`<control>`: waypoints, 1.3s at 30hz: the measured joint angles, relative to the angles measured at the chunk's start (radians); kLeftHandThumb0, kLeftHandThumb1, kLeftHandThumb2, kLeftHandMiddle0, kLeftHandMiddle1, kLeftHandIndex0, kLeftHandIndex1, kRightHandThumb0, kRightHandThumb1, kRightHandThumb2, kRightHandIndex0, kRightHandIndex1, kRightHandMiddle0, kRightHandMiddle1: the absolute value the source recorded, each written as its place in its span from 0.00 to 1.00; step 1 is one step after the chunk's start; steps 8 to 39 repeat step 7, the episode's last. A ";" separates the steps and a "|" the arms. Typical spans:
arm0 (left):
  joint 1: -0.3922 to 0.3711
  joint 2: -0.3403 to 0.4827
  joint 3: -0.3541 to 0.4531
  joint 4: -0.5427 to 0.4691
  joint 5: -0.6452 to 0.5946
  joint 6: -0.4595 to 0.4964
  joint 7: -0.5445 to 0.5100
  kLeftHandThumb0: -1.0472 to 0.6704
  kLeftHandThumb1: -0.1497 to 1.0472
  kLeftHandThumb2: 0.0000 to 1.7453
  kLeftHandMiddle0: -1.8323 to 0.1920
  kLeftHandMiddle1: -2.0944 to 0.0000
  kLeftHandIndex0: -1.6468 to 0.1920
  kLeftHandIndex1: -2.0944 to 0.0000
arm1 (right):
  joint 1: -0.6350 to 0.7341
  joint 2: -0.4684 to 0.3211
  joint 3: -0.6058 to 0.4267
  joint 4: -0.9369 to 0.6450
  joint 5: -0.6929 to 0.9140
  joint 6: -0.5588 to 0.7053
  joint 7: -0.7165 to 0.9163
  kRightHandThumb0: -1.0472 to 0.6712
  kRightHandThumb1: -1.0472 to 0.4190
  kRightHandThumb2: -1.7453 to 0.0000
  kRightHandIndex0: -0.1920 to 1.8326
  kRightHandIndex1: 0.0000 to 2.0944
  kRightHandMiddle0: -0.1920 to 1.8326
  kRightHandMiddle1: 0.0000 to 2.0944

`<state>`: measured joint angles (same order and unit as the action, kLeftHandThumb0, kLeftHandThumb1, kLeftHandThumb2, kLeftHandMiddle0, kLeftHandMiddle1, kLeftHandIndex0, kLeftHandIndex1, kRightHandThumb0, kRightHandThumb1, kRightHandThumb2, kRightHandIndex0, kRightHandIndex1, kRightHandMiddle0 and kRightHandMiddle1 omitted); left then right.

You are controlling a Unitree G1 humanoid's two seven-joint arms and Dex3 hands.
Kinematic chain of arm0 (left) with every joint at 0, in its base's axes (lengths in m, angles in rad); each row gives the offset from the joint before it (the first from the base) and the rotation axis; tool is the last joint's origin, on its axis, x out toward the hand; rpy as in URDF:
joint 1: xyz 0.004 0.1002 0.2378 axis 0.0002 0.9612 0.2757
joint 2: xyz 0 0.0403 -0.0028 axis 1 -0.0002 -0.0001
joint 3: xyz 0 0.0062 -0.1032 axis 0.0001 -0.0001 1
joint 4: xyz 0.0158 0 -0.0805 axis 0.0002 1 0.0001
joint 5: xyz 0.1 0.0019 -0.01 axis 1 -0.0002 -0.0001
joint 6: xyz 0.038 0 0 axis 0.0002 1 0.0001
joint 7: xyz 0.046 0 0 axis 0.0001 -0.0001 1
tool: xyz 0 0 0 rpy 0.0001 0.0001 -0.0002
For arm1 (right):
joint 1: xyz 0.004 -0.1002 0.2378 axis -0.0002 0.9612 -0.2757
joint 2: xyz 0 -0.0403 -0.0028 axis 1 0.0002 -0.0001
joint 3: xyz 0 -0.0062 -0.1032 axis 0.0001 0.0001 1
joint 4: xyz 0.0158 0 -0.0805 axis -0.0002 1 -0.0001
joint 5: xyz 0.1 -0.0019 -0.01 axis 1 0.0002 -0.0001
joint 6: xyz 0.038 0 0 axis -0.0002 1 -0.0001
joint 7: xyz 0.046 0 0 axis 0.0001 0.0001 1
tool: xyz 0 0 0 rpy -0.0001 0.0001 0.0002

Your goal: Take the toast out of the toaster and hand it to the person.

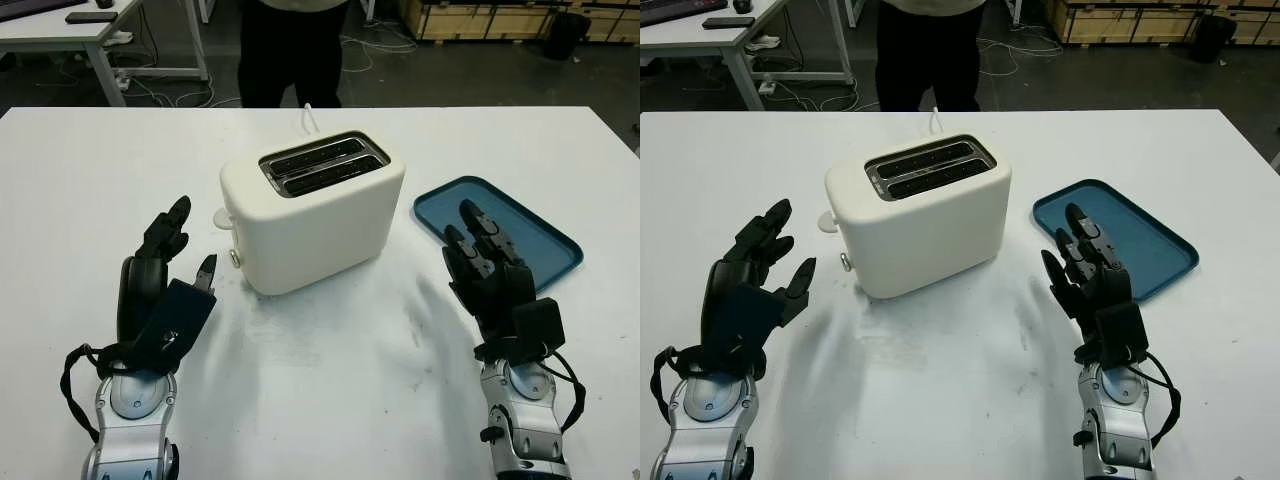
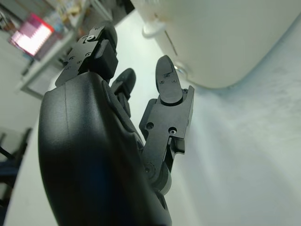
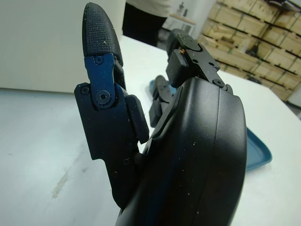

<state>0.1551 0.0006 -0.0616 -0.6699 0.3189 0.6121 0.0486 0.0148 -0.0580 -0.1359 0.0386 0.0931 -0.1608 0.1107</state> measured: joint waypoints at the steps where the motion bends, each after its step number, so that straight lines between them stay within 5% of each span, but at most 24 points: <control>1: -0.011 -0.013 0.006 -0.011 -0.010 0.058 -0.009 0.47 0.89 0.35 0.90 0.66 0.74 0.99 | -0.002 -0.001 0.000 0.002 -0.002 -0.001 -0.002 0.17 0.09 0.87 0.26 0.02 0.31 0.01; 5: -0.056 -0.032 0.029 -0.032 -0.040 0.190 -0.033 0.45 0.89 0.35 0.90 0.64 0.73 0.99 | -0.005 -0.002 0.002 -0.001 0.000 -0.001 -0.001 0.18 0.09 0.88 0.25 0.01 0.30 0.00; 39: -0.068 -0.016 0.040 -0.031 -0.043 0.193 -0.043 0.45 0.89 0.35 0.91 0.64 0.73 0.99 | -0.005 -0.002 0.003 -0.009 0.001 0.000 -0.001 0.17 0.09 0.89 0.26 0.01 0.30 0.00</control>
